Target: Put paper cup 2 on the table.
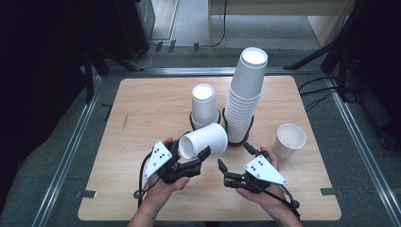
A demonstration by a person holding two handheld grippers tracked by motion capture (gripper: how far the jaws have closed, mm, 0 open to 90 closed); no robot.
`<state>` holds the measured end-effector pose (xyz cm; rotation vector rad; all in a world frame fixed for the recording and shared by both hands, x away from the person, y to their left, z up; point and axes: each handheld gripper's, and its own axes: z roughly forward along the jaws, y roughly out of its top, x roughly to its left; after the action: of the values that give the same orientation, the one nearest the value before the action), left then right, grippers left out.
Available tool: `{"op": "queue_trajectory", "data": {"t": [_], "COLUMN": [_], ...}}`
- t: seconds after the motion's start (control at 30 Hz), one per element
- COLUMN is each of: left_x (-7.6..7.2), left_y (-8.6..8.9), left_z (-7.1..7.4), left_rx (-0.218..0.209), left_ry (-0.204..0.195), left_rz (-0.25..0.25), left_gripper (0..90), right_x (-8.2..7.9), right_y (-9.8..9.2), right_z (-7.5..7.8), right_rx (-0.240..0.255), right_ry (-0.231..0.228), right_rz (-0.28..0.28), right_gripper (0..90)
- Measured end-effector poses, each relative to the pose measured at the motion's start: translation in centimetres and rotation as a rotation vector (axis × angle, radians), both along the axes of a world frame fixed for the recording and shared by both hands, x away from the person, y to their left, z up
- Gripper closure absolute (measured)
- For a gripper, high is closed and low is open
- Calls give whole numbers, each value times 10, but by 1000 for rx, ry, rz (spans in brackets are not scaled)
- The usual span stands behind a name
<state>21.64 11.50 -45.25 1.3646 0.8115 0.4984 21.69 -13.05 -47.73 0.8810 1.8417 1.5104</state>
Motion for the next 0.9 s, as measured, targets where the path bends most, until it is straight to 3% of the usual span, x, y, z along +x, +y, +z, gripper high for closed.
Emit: {"op": "queue_trajectory", "data": {"t": [0.43, 0.73, 0.9], "left_x": [-1, -1, 2], "left_y": [-2, -9, -12], "left_z": [-3, -7, -8], "left_rx": [-19, -41, -49], "left_ry": [-23, -23, -27], "left_rz": [0, -21, -28], "left_gripper": [215, 215, 215], "right_x": [-2, -16, -22], "right_y": [-4, -1, -7], "right_z": [9, 22, 30], "right_rx": [86, 199, 311], "right_ry": [36, 93, 152], "right_rz": [-2, -38, -79], "right_gripper": [71, 94, 122]}}
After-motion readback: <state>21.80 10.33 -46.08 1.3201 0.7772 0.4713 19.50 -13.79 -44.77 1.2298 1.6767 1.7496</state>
